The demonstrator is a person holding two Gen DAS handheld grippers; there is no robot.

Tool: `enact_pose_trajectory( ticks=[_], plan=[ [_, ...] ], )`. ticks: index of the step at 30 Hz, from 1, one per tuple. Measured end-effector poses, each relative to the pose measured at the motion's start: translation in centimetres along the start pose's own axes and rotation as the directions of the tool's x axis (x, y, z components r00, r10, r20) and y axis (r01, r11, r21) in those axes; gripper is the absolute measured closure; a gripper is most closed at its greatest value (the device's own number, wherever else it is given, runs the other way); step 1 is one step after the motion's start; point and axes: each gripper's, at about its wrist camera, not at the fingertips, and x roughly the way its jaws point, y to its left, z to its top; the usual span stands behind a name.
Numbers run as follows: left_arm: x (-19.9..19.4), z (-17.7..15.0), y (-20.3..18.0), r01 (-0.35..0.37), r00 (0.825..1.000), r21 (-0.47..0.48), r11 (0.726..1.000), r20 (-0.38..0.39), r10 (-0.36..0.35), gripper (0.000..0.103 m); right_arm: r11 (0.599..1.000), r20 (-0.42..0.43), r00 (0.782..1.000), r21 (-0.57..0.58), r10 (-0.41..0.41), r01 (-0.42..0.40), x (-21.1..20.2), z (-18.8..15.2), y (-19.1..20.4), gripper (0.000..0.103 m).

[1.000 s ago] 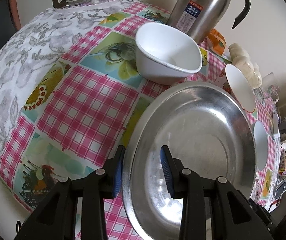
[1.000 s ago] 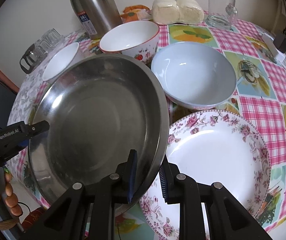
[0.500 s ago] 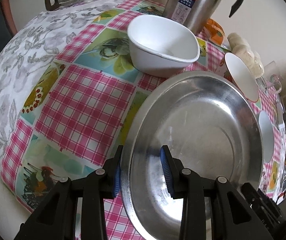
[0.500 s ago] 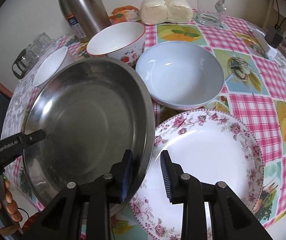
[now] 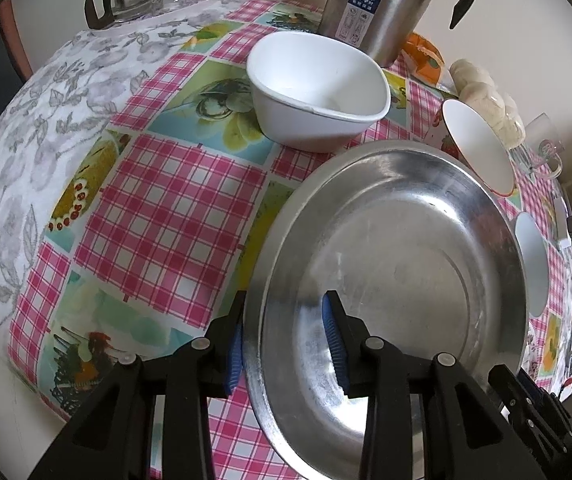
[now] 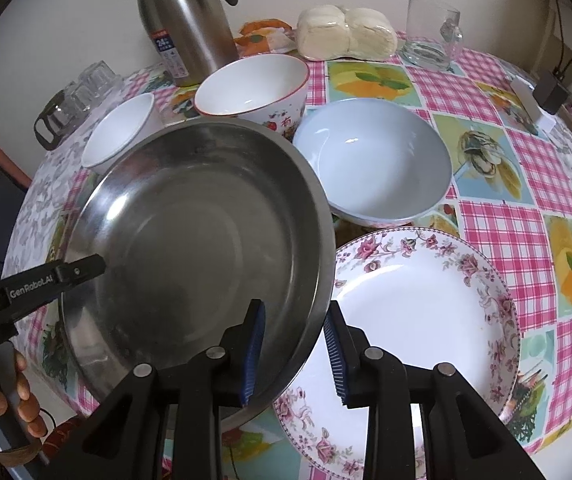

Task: Organize plates and bowls
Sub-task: 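Carry the steel basin with the left tool toward the floral round plate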

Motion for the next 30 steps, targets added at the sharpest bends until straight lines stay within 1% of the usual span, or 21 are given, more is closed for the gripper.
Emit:
enact_pose_trajectory(
  ticks=[9,11,15,17,18,19,21,22,23,25,27,28,29,30],
  plan=[
    [-0.3,0.1,0.1,0.007,1.000,-0.013,1.000,0.001,-0.007,0.065,1.000,-0.009,1.000,0.000,0.001,-0.001,-0.2,-0.2,0.0,0.069],
    [-0.2,0.1,0.1,0.006,1.000,-0.016,1.000,-0.001,-0.006,0.065,1.000,-0.011,1.000,0.009,0.011,-0.011,-0.1,-0.1,-0.2,0.061],
    [-0.6,0.2,0.1,-0.003,1.000,-0.014,1.000,0.020,0.004,0.065,1.000,0.008,1.000,0.014,-0.008,0.008,-0.6,-0.1,-0.4,0.055],
    [-0.9,0.3,0.1,-0.020,0.999,-0.009,1.000,0.034,0.020,0.055,1.000,0.026,1.000,0.022,-0.013,0.012,-1.0,0.0,-0.6,0.039],
    [-1.0,0.3,0.0,-0.026,0.999,-0.008,1.000,0.040,0.026,0.046,0.999,0.040,0.999,0.026,-0.020,0.019,-1.3,0.1,-0.7,0.037],
    [-1.0,0.3,0.1,-0.027,0.999,-0.009,1.000,0.044,0.028,0.040,0.999,0.055,0.998,0.027,-0.027,0.026,-1.6,0.2,-0.8,0.036],
    [-1.1,0.4,0.1,-0.022,0.999,-0.014,1.000,0.048,0.023,0.037,0.999,0.083,0.996,0.027,-0.031,0.029,-2.1,0.3,-0.8,0.028],
    [-1.2,0.5,0.1,-0.024,0.998,-0.017,1.000,0.050,0.025,0.034,0.999,0.092,0.995,0.028,-0.030,0.027,-2.2,0.4,-0.8,0.022],
    [-1.2,0.5,0.1,-0.030,0.998,-0.018,0.999,0.055,0.031,0.032,0.999,0.099,0.995,0.029,-0.029,0.027,-2.3,0.4,-0.9,0.019],
    [-1.3,0.5,0.2,-0.044,0.997,-0.018,0.999,0.064,0.045,0.024,0.999,0.108,0.994,0.029,-0.025,0.022,-2.4,0.6,-0.9,0.017],
    [-1.4,0.6,0.2,-0.056,0.995,-0.016,0.998,0.078,0.057,0.019,1.000,0.111,0.994,0.025,-0.019,0.017,-2.4,0.6,-0.9,0.010],
    [-1.5,0.5,0.2,-0.063,0.994,-0.013,0.998,0.084,0.064,0.015,1.000,0.112,0.993,0.023,-0.020,0.017,-2.4,0.7,-0.9,0.003],
    [-1.6,0.6,0.2,-0.074,0.993,-0.008,0.997,0.094,0.075,0.013,1.000,0.116,0.993,0.020,-0.021,0.019,-2.4,0.7,-0.8,0.000],
    [-1.7,0.5,0.1,-0.086,0.990,-0.006,0.996,0.109,0.086,0.011,1.000,0.121,0.992,0.017,-0.021,0.019,-2.4,0.8,-0.8,0.000]
  ],
)
